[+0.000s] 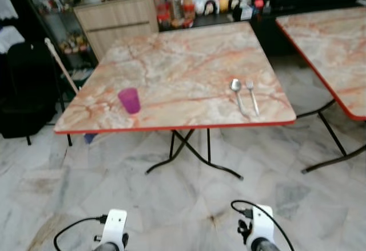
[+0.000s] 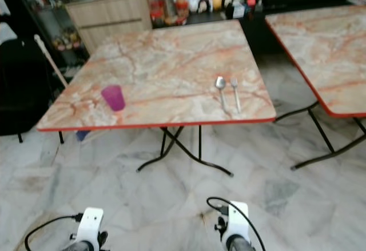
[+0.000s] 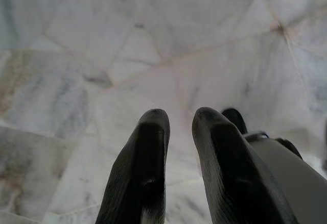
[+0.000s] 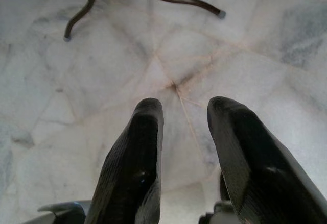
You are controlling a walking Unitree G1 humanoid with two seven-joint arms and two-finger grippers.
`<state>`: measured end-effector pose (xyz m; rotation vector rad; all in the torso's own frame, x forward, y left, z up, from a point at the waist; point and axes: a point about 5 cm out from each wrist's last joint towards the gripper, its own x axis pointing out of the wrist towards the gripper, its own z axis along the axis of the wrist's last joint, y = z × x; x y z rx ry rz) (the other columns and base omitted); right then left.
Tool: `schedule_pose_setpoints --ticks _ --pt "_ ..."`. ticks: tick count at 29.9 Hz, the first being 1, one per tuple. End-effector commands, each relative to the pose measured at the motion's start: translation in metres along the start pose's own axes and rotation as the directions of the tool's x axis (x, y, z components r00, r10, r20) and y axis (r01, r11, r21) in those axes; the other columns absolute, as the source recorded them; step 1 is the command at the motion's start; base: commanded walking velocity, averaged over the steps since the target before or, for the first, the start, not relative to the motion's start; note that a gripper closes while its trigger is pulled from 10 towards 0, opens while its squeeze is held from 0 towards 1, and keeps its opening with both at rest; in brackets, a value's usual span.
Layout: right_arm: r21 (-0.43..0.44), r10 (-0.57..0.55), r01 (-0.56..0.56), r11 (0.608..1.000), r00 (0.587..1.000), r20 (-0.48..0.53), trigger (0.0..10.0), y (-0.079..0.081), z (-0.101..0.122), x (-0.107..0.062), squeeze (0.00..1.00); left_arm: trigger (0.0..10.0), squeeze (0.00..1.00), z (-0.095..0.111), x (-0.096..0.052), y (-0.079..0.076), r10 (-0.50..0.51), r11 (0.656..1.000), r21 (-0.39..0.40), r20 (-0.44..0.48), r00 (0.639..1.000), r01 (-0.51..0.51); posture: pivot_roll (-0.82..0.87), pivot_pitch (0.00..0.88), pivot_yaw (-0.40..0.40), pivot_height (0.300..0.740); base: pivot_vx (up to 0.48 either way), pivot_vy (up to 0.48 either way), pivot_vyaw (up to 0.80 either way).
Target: Setting the table
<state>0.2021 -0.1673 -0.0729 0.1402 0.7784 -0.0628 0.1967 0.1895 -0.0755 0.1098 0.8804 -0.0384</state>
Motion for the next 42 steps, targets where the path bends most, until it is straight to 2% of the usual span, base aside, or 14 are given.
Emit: schedule_pose_setpoints --ticks 1,8,11,14,19,23,24,25,27,29,32,37,42 --pt "-0.025 0.027 -0.026 0.999 0.998 0.052 10.0 0.007 0.011 0.003 0.00 10.0 0.00 -0.002 0.000 0.002 0.007 1.000 0.028 -0.011 1.000 -0.006 -0.05 0.000 0.120 0.740 0.000 0.000 0.00" --pt "-0.130 0.105 -0.083 0.988 0.978 0.179 10.0 0.021 0.036 0.005 0.00 10.0 0.00 -0.003 0.000 0.000 0.004 1.000 0.026 -0.010 1.000 -0.004 -0.05 0.000 0.114 0.740 0.000 0.000 0.00" --pt "-0.176 0.108 -0.060 0.983 0.954 0.279 10.0 0.022 0.056 0.006 0.00 10.0 0.00 -0.003 -0.001 0.000 0.006 1.000 0.026 -0.005 1.000 -0.006 -0.05 0.000 0.111 0.740 0.000 0.000 0.00" --pt "-0.181 0.112 -0.059 0.982 0.948 0.299 10.0 0.023 0.060 0.006 0.00 10.0 0.00 -0.003 -0.001 0.000 0.006 1.000 0.026 -0.004 1.000 -0.006 -0.05 0.000 0.110 0.740 0.000 0.000 0.00" --pt "-0.213 0.150 -0.062 0.975 0.891 0.429 10.0 0.034 0.092 0.005 0.00 10.0 0.00 0.008 0.001 -0.003 -0.006 1.000 0.021 0.051 0.999 0.005 -0.05 0.000 0.110 0.740 0.000 0.000 0.00" --pt "-0.214 0.153 -0.061 0.975 0.884 0.442 10.0 0.035 0.096 0.005 0.00 10.0 0.00 0.010 0.001 -0.003 -0.007 1.000 0.021 0.057 0.998 0.006 -0.05 0.000 0.110 0.740 0.000 0.000 0.00" --pt "-0.217 0.164 -0.056 0.975 0.838 0.521 10.0 0.044 0.121 0.004 0.00 10.0 0.00 0.018 0.003 -0.007 -0.015 1.000 0.026 0.078 0.997 0.013 -0.06 0.000 0.115 0.740 0.000 0.000 0.00" --pt "-0.217 0.164 -0.056 0.975 0.838 0.521 10.0 0.044 0.121 0.004 0.00 10.0 0.00 0.018 0.003 -0.007 -0.015 1.000 0.026 0.078 0.997 0.013 -0.06 0.000 0.115 0.740 0.000 0.000 0.00" --pt "-0.217 0.173 -0.056 0.974 0.807 0.564 10.0 0.049 0.135 0.002 0.00 10.0 0.00 0.022 0.004 -0.009 -0.019 0.999 0.030 0.089 0.996 0.017 -0.06 0.000 0.117 0.740 0.000 0.000 0.00" --pt "-0.217 0.177 -0.060 0.974 0.797 0.578 10.0 0.051 0.139 0.001 0.00 10.0 0.00 0.023 0.004 -0.009 -0.020 0.999 0.032 0.092 0.996 0.017 -0.06 0.000 0.117 0.740 0.000 0.000 0.00" --pt "-0.187 0.194 -0.098 0.978 0.767 0.611 10.0 0.068 0.152 -0.001 0.00 10.0 0.00 0.030 0.005 -0.011 -0.025 0.999 0.036 0.115 0.993 0.021 -0.05 0.000 0.123 0.740 0.000 0.000 0.00" --pt "-0.176 0.180 -0.089 0.980 0.770 0.612 10.0 0.068 0.153 -0.001 0.00 10.0 0.00 0.031 0.005 -0.010 -0.021 0.999 0.035 0.117 0.993 0.017 -0.05 0.000 0.123 0.740 0.000 0.000 0.00" --pt "-0.220 0.226 -0.109 0.969 0.750 0.622 10.0 0.081 0.166 -0.002 0.00 10.0 0.00 0.034 0.005 -0.007 -0.014 1.000 0.028 0.145 0.989 0.010 -0.05 0.000 0.124 0.740 0.000 0.000 0.00"
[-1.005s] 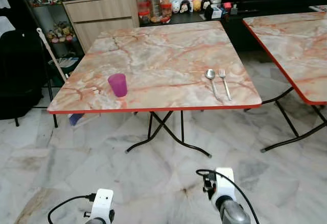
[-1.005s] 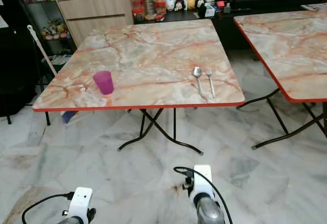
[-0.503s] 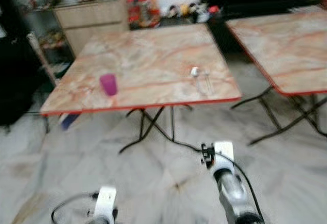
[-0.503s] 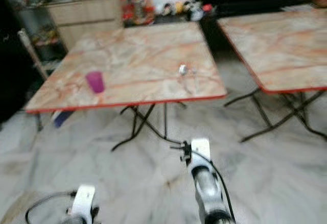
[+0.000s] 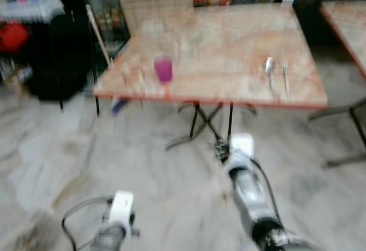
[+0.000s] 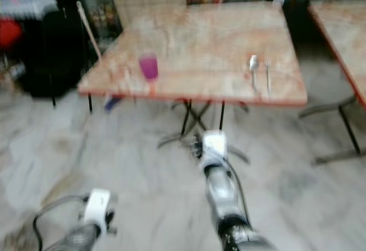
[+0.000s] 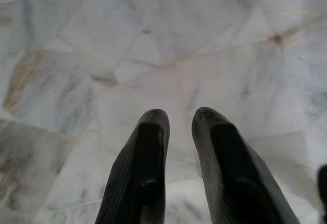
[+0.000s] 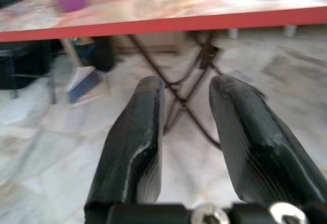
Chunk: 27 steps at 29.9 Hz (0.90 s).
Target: Setting the table
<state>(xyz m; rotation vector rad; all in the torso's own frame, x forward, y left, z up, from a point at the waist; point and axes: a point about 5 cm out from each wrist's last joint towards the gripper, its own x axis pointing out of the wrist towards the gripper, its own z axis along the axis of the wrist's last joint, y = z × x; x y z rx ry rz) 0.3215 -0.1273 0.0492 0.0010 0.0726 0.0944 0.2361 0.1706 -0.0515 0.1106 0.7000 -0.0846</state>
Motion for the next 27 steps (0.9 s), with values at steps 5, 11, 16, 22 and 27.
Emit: schedule_pose_setpoints --ticks 5,11,16,22,27 --pt "0.015 0.019 -0.020 1.000 0.999 0.031 10.0 0.016 0.013 0.010 0.00 10.0 0.00 -0.012 -0.004 0.005 0.014 1.000 0.002 -0.030 0.999 -0.014 -0.05 0.000 0.122 0.740 0.000 0.000 0.00" --pt "0.001 -0.007 0.007 1.000 0.997 0.079 10.0 0.012 0.026 0.016 0.00 10.0 0.00 -0.012 -0.004 0.002 0.005 1.000 -0.002 -0.029 1.000 -0.005 -0.05 0.000 0.111 0.740 0.000 0.000 -0.18" --pt "-0.016 -0.024 0.025 1.000 0.996 0.090 10.0 0.009 0.029 0.017 0.00 10.0 0.00 -0.013 -0.004 -0.001 -0.008 1.000 0.007 -0.034 0.999 0.009 -0.05 0.000 0.109 0.740 0.000 0.000 -0.59" --pt "-0.021 -0.026 0.028 0.999 0.994 0.108 10.0 0.010 0.030 0.017 0.00 10.0 0.00 -0.013 -0.004 -0.002 -0.013 1.000 0.011 -0.036 0.999 0.013 -0.05 0.000 0.107 0.740 0.000 0.000 -0.20" --pt "-0.023 -0.018 0.021 1.000 0.993 0.119 10.0 0.012 0.034 0.019 0.00 10.0 0.00 -0.013 -0.004 -0.003 -0.017 1.000 0.019 -0.037 0.999 0.017 -0.05 0.000 0.103 0.740 0.215 0.000 0.00"
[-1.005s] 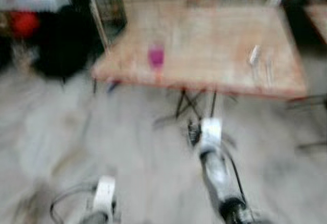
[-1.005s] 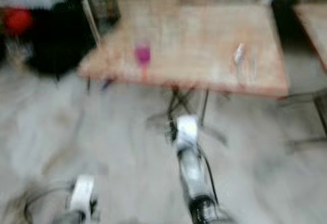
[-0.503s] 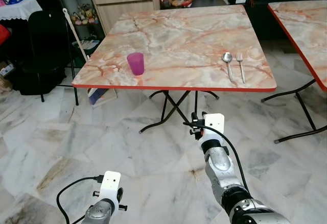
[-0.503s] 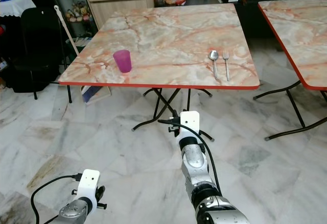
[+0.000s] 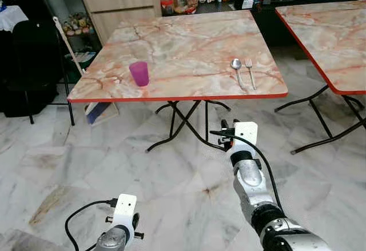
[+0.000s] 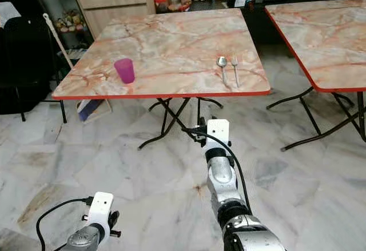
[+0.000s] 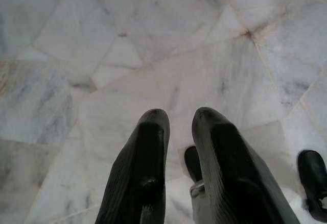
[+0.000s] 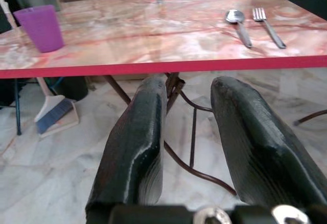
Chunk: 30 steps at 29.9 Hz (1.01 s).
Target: Setting the table
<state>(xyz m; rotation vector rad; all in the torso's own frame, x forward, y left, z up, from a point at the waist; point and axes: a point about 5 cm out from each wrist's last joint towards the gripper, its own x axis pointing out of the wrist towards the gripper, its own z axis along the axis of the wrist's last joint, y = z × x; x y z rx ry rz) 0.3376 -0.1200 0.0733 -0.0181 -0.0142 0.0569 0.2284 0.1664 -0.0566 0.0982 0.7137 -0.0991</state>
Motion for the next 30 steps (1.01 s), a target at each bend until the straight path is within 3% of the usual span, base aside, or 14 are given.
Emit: schedule_pose_setpoints --ticks 1,10,24,30 --pt "0.000 0.019 -0.019 1.000 0.999 0.034 10.0 0.007 0.009 0.005 0.00 10.0 0.00 -0.005 -0.001 0.002 0.002 1.000 0.026 -0.025 1.000 -0.001 -0.05 0.000 0.103 0.740 0.304 0.000 0.00" --pt "0.019 0.023 -0.023 1.000 0.999 0.033 10.0 0.007 0.012 0.008 0.00 10.0 0.00 -0.005 -0.001 0.002 0.008 1.000 0.022 -0.028 1.000 -0.007 -0.05 0.000 0.104 0.740 0.330 0.000 -0.46" --pt "0.022 0.040 -0.042 0.999 0.997 0.065 10.0 0.012 0.019 0.011 0.00 10.0 0.00 -0.007 -0.002 0.004 0.023 1.000 0.012 -0.031 0.999 -0.022 -0.04 0.000 0.100 0.740 0.339 0.000 0.00" --pt "-0.020 0.062 -0.060 0.998 0.990 0.125 10.0 0.015 0.026 0.010 0.00 10.0 0.00 -0.007 -0.002 0.005 0.030 1.000 0.004 -0.033 0.999 -0.030 -0.04 0.000 0.099 0.740 0.354 0.000 0.00"
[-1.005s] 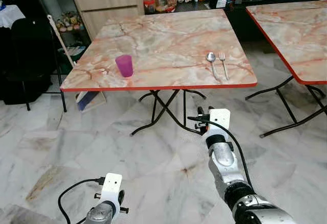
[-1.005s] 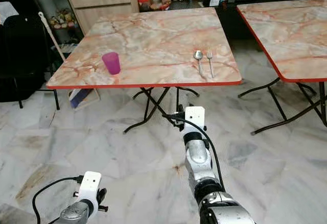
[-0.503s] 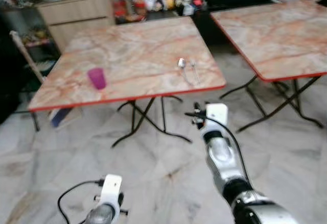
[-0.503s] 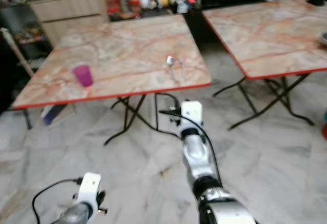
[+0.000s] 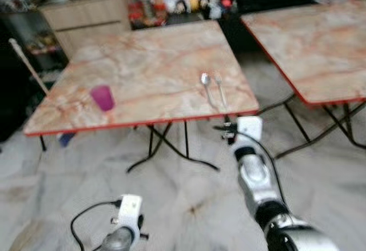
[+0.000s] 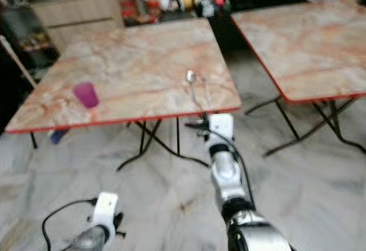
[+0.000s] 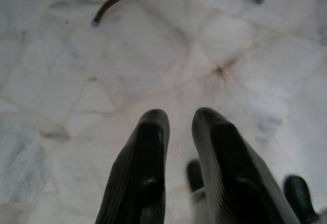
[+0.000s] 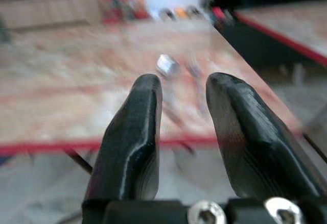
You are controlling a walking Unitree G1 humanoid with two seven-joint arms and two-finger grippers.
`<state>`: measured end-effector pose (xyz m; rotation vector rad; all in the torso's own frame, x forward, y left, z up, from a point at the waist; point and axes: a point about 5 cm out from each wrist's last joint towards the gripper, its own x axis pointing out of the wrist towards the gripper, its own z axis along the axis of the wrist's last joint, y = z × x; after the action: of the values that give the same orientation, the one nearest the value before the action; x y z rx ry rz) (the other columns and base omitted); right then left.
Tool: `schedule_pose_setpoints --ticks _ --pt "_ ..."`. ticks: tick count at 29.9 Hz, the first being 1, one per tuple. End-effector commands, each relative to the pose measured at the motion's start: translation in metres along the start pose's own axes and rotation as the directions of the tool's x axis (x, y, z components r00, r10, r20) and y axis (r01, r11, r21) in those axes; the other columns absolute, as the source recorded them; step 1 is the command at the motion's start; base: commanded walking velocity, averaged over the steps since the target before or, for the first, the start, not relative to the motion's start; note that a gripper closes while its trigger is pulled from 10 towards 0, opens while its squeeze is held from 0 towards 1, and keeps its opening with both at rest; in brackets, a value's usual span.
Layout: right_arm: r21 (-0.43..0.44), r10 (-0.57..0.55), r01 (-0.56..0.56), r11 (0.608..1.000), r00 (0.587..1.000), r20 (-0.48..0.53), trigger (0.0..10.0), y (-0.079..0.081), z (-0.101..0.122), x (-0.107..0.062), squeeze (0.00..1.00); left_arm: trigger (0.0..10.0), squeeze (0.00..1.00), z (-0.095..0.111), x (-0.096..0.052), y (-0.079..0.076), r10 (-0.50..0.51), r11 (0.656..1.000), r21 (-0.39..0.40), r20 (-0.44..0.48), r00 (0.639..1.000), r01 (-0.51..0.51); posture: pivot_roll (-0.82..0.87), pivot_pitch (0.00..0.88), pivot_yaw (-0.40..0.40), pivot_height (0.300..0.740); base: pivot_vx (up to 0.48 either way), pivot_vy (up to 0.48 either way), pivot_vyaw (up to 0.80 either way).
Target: Setting the table
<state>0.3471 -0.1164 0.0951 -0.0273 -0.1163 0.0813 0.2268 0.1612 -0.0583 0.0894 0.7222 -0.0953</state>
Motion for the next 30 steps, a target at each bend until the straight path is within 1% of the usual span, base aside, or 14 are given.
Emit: schedule_pose_setpoints --ticks 1,4,15,21,24,27,30 --pt "0.002 0.037 -0.037 0.999 0.999 0.023 10.0 0.0125 0.0040 0.0012 0.00 10.0 0.00 -0.0056 -0.0023 0.0109 0.031 0.999 0.013 -0.024 0.999 -0.030 -0.04 0.000 0.099 0.740 0.352 0.000 0.00" --pt "0.017 0.029 -0.029 0.999 1.000 0.007 10.0 0.0110 0.0024 0.0015 0.00 10.0 0.00 -0.0056 -0.0022 0.0106 0.032 0.999 0.012 -0.024 0.999 -0.032 -0.04 0.000 0.094 0.740 0.354 0.000 0.00" --pt "0.025 0.033 -0.033 0.999 0.999 0.011 10.0 0.0104 0.0021 0.0006 0.00 10.0 0.00 -0.0067 -0.0024 0.0096 0.033 0.999 0.004 -0.028 0.999 -0.033 -0.04 0.000 0.090 0.740 0.354 0.000 0.00" --pt "0.002 0.041 -0.041 0.999 0.999 0.020 10.0 0.0103 0.0033 0.0009 0.00 10.0 0.00 -0.0064 -0.0022 0.0087 0.031 1.000 0.001 -0.027 0.999 -0.031 -0.04 0.000 0.087 0.740 0.366 0.000 0.00" --pt "-0.018 0.048 -0.048 0.999 0.998 0.030 10.0 0.0110 0.0045 0.0010 0.00 10.0 0.00 -0.0059 -0.0021 0.0086 0.032 0.999 0.001 -0.026 0.999 -0.032 -0.04 0.000 0.087 0.740 0.398 0.000 0.48" --pt "0.030 0.036 -0.036 0.999 0.999 0.007 10.0 0.0110 0.0021 0.0010 0.00 10.0 0.00 -0.0059 -0.0021 0.0088 0.033 0.999 0.002 -0.026 0.999 -0.033 -0.04 0.000 0.087 0.740 0.398 0.000 0.22" --pt "0.019 0.037 -0.038 0.999 0.999 0.010 10.0 0.0110 0.0025 0.0011 0.00 10.0 0.00 -0.0061 -0.0022 0.0094 0.034 0.999 0.003 -0.027 0.999 -0.034 -0.04 0.000 0.090 0.740 0.395 0.000 0.00"
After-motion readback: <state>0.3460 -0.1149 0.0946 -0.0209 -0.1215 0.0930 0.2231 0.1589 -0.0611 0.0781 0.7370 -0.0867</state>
